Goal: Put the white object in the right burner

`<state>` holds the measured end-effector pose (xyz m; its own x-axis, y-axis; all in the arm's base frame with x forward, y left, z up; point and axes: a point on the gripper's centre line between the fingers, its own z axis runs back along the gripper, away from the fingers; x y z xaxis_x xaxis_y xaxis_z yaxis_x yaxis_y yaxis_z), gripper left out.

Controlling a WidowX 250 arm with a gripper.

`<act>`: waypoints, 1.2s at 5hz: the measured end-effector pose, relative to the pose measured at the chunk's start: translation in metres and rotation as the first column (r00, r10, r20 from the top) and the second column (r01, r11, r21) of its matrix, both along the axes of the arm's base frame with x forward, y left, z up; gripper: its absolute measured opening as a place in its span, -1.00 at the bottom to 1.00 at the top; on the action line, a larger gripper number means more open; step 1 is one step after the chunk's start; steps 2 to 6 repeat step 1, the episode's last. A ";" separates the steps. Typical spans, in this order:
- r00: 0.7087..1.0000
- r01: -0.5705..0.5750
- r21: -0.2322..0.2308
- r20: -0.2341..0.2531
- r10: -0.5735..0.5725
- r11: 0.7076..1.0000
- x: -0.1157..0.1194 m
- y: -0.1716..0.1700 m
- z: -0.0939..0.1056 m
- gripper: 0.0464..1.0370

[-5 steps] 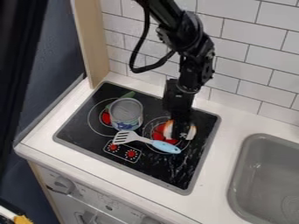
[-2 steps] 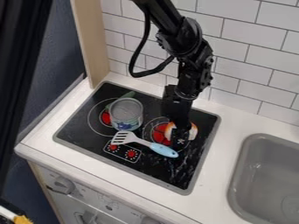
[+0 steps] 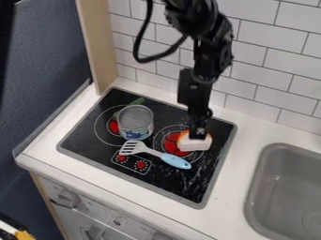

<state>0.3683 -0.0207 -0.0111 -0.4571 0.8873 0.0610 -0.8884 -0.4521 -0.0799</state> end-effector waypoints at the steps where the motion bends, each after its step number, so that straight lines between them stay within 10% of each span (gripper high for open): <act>1: 0.998 -0.010 -0.010 0.061 0.011 1.000 0.000 0.008 0.033 0.92; 6: 0.998 -0.010 -0.010 0.061 0.011 1.000 0.000 0.008 0.033 0.92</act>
